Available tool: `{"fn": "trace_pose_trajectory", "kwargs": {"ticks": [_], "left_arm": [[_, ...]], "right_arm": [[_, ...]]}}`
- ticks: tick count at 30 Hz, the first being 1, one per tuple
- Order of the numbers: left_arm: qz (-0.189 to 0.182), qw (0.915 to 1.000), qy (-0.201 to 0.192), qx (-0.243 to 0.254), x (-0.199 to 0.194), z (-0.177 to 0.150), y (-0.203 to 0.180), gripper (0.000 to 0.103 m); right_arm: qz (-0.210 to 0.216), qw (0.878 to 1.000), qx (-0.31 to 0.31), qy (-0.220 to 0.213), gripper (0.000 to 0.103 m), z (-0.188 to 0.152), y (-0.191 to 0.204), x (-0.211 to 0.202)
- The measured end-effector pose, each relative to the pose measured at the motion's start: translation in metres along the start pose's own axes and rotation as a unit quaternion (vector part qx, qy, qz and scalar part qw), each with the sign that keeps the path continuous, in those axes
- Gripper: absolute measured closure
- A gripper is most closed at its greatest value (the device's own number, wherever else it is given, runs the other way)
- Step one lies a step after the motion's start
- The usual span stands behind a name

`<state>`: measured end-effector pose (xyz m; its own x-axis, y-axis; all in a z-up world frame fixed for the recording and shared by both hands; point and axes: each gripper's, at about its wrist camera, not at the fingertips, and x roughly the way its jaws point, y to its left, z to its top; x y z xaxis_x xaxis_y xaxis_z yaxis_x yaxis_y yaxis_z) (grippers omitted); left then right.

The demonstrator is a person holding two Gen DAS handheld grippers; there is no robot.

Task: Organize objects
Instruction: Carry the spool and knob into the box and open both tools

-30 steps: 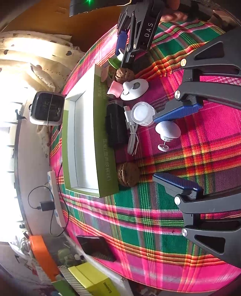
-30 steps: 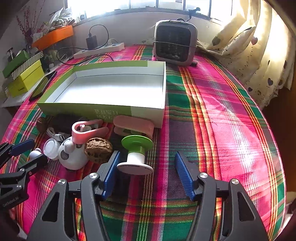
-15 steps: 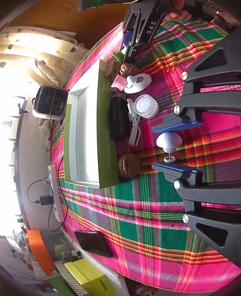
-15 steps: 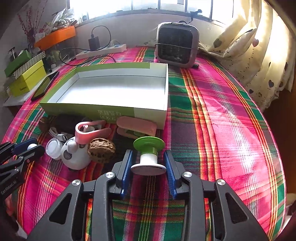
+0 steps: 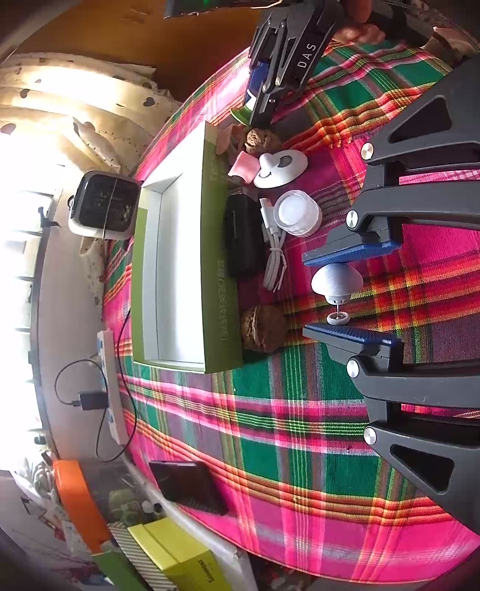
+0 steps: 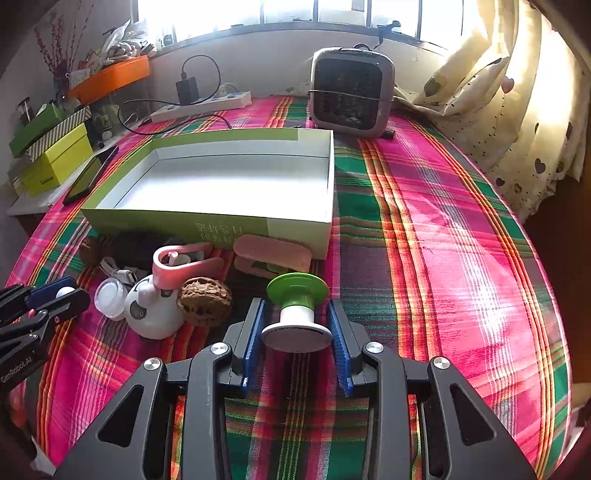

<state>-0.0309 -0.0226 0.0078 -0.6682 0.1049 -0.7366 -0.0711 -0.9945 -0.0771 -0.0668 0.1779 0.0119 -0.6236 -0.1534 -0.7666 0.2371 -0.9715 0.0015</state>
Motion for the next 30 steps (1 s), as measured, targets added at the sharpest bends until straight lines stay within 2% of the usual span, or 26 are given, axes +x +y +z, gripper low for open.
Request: {"fn": "trace_pose_trajectory", "kwargs": {"ticks": [7,16,26,30], "left_arm": [[-0.014,0.9998,-0.012,0.003,-0.010,0.014,-0.001,0.074],[-0.029,0.9990,-0.033,-0.006,-0.014,0.054,0.006,0.074],[-0.029,0.9988,-0.038,-0.005,0.006,0.096,0.015,0.074],[-0.037,0.9990,-0.022,-0.012,0.027,0.110,0.020,0.074]], "right_arm": [[0.006,1.000,0.000,-0.013,0.068,0.008,0.002,-0.011],[0.019,0.999,-0.001,-0.036,0.068,0.036,0.006,-0.024],[0.033,0.998,-0.016,-0.059,0.068,0.085,0.019,-0.016],[0.039,0.997,-0.024,-0.054,0.068,0.101,0.025,0.000]]}}
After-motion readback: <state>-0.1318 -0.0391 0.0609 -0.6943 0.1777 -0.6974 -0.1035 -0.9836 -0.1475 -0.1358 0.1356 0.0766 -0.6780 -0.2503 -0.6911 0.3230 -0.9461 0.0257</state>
